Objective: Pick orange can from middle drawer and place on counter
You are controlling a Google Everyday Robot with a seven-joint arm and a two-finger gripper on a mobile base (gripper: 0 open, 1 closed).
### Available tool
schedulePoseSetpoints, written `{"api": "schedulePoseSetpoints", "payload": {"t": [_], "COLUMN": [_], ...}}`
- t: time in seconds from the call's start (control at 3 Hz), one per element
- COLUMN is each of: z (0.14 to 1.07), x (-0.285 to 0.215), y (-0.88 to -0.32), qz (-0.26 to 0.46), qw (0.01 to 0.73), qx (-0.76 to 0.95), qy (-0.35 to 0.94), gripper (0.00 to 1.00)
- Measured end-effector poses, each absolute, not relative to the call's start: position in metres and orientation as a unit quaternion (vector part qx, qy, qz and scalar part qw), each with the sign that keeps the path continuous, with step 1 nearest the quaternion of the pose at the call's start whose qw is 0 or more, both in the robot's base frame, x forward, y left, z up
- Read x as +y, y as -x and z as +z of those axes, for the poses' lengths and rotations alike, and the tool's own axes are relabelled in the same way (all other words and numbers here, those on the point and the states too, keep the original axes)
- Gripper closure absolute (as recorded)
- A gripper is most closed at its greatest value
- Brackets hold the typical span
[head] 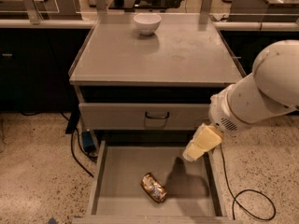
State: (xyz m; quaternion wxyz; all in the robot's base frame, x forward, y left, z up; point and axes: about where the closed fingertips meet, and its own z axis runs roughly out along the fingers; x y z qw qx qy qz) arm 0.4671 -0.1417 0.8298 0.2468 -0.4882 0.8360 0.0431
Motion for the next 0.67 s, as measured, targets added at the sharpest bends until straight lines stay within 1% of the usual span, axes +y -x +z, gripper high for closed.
{"api": "schedulePoseSetpoints", "payload": {"t": [0.33,0.67], "z": [0.807,0.758], "x": [-0.141,-0.126], "y": [-0.461,-0.443], "qz": [0.048,0.06], "qw": [0.239,0.222], "qx": [0.843,0.854], "qy": [0.479,0.467], "gripper": [0.0,0.0]}}
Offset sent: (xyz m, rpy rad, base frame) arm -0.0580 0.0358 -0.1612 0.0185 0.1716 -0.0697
